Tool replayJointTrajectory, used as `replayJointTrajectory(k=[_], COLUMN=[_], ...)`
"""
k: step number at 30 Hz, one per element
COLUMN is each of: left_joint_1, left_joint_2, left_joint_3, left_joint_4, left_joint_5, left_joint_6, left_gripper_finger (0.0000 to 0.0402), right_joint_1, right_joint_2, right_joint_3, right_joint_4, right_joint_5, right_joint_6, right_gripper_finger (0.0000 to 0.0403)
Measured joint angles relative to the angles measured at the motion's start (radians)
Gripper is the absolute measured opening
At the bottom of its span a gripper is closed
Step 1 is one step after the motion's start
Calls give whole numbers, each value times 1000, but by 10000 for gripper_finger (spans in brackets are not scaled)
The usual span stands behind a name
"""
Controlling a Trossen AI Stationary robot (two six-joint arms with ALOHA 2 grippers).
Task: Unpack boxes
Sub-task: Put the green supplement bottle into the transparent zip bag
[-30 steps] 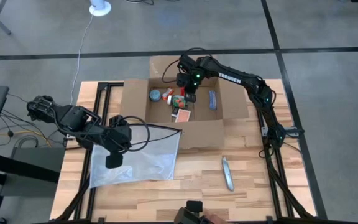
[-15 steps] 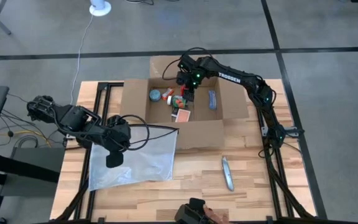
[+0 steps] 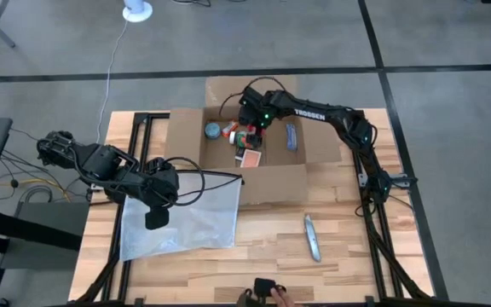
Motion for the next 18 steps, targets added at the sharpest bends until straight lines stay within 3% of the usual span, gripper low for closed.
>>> replayJointTrajectory(k=[12,18], left_joint_1=[0,0], left_joint_2=[0,0], left_joint_3=[0,0], left_joint_4=[2,2], left_joint_5=[0,-4], left_joint_6=[2,13], left_gripper_finger=[0,0], right_joint_1=[24,24], right_joint_2=[113,117], right_joint_3=[-40,-25], right_joint_4=[33,26], right_joint_5=[4,23], right_joint_6=[-26,-13], right_gripper_finger=[366,251])
